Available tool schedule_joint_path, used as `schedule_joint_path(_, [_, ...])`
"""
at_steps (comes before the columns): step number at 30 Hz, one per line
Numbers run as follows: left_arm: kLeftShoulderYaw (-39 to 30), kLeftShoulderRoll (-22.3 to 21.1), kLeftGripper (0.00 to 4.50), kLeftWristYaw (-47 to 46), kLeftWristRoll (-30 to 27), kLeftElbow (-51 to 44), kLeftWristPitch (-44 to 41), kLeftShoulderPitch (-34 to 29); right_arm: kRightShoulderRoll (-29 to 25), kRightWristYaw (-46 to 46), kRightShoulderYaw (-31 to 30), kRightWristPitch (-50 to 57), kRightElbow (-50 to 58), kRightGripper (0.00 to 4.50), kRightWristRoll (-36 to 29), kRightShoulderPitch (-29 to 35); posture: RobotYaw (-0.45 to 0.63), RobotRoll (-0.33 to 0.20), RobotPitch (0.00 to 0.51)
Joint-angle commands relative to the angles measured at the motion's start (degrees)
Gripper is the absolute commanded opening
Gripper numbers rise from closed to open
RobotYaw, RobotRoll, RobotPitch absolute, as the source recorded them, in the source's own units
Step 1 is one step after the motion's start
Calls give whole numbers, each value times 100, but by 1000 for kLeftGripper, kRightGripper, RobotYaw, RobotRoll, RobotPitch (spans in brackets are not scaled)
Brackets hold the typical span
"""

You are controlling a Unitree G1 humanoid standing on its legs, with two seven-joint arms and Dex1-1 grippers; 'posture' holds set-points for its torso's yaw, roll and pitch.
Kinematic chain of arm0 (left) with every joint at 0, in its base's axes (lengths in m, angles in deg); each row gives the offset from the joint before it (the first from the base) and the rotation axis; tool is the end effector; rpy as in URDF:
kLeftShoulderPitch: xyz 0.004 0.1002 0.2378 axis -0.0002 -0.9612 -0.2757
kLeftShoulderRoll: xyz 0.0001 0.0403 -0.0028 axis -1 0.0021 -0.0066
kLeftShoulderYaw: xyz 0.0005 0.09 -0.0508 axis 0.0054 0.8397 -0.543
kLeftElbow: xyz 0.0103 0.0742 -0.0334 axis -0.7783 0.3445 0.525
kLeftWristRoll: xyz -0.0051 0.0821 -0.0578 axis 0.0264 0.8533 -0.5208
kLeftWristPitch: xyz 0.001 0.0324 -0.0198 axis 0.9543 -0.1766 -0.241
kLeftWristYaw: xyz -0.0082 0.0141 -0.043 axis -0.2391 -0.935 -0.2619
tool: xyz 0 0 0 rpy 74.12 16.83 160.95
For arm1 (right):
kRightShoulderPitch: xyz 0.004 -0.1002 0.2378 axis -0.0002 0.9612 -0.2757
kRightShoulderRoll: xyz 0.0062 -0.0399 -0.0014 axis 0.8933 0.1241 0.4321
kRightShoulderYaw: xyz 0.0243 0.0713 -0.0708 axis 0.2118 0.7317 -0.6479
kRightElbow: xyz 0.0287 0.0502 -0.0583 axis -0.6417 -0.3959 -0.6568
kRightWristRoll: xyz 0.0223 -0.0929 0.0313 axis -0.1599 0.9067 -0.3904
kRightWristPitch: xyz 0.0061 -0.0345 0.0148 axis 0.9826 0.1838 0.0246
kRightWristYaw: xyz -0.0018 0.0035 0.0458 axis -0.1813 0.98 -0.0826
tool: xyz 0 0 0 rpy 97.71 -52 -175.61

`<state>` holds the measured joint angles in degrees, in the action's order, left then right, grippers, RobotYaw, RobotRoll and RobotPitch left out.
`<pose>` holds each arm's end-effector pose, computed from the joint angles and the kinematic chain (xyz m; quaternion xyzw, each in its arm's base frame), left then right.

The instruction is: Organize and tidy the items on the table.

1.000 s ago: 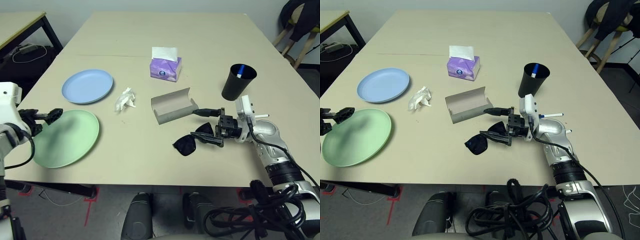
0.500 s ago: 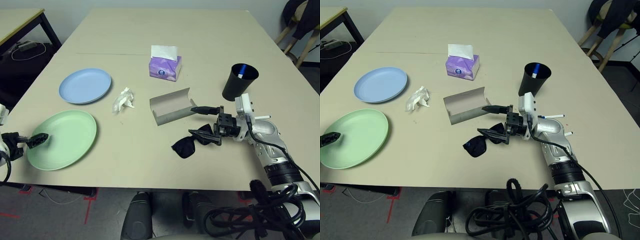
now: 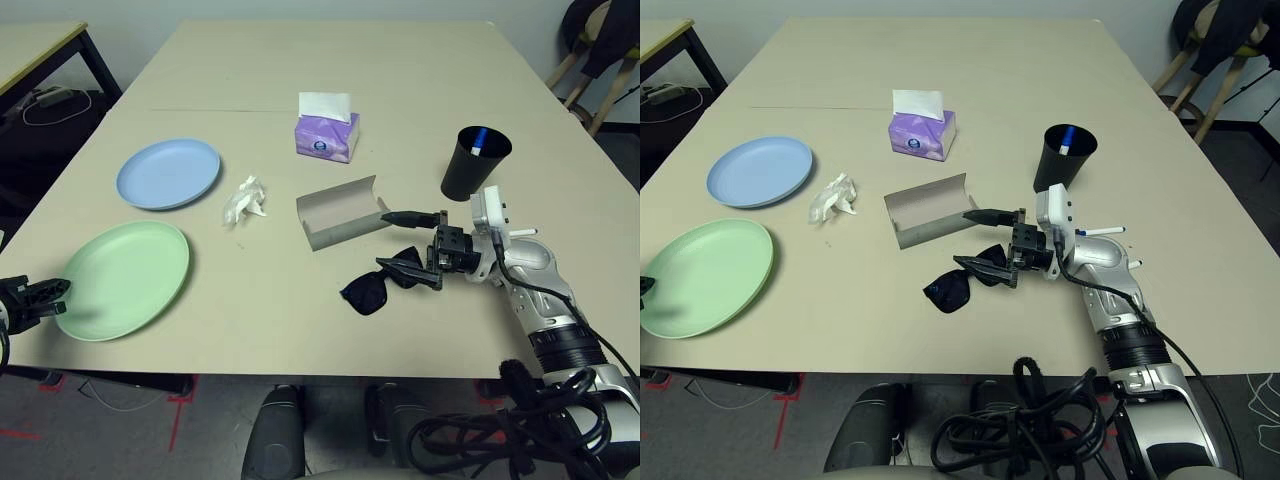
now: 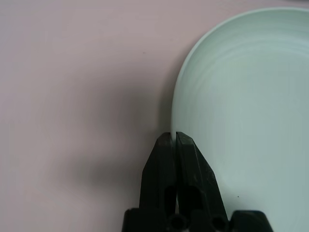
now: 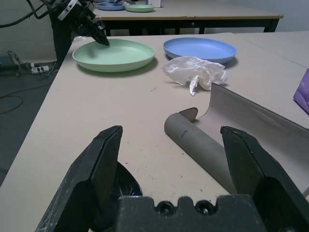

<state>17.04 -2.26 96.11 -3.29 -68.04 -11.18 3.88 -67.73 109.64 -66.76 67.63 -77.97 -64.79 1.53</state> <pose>0.1533 0.4212 0.1726 -0.0542 0.3157 0.0836 0.9436 0.2843 -0.2044 0.1134 -0.0753 -0.0833 0.6108 0.7838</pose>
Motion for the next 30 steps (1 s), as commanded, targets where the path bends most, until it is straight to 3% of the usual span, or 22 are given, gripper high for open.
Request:
schedule_joint_path(1, [-278,126,15,-211,-84,-338,-326,-105,-13,-32,-58,4,79,4500,-29,88,159,0,117])
schedule_joint_path(8, [-1524,600,15,-534,-591,-1736,-1468,-537,45,-91,-80,-29,82,4500,-23,104,168,0,113])
schedule_joint_path(12, [-2201,953,15,-927,-782,-2315,-2055,-363,90,-115,-95,-20,86,4500,-36,106,179,0,113])
schedule_joint_path(17, [-2517,1402,15,-1653,-836,-2766,-2596,557,163,-294,6,173,13,4500,-120,-62,200,0,118])
schedule_joint_path(23, [-2441,1997,15,-2588,-659,-2781,-2607,1900,154,-467,32,323,38,4500,-125,-184,197,0,118])
schedule_joint_path(30, [-1901,2675,15,-3815,-33,-1953,-1393,3041,192,-638,27,421,256,4500,-171,-147,181,0,116])
